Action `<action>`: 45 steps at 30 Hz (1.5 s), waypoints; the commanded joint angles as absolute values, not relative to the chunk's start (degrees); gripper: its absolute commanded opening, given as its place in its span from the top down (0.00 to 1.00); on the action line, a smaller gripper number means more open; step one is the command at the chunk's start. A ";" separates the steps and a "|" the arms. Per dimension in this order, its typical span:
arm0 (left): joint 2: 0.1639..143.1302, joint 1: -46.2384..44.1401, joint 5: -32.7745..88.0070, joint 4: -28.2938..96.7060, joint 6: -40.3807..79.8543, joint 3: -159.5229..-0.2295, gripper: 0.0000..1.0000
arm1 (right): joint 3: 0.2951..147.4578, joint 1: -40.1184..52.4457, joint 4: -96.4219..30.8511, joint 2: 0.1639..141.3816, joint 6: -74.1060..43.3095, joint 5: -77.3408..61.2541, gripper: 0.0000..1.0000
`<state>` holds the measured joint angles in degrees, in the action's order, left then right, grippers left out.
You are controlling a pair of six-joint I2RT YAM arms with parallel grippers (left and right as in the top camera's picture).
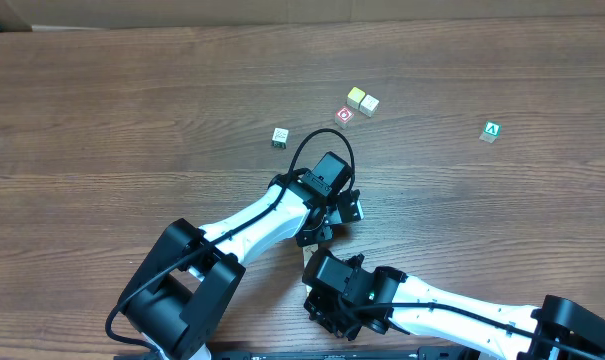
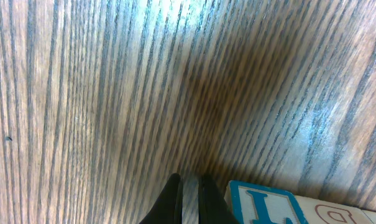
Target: Flip 5 blocks
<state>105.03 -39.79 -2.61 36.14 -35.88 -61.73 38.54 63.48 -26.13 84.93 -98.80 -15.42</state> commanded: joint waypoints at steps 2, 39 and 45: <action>105.75 -40.58 -1.45 35.99 -34.61 -61.12 0.96 | 38.52 63.75 -25.69 85.32 -99.09 -13.69 0.96; 105.75 -40.58 -1.50 35.07 -34.04 -61.12 0.96 | 38.52 64.12 -25.30 85.32 -99.07 -13.54 0.96; 105.75 -40.58 -1.50 35.16 -34.02 -61.12 0.96 | 38.52 65.25 -24.18 85.32 -99.31 -12.88 0.96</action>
<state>105.03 -39.88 -2.39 35.09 -34.63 -61.73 38.54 64.66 -24.47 84.93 -98.80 -14.17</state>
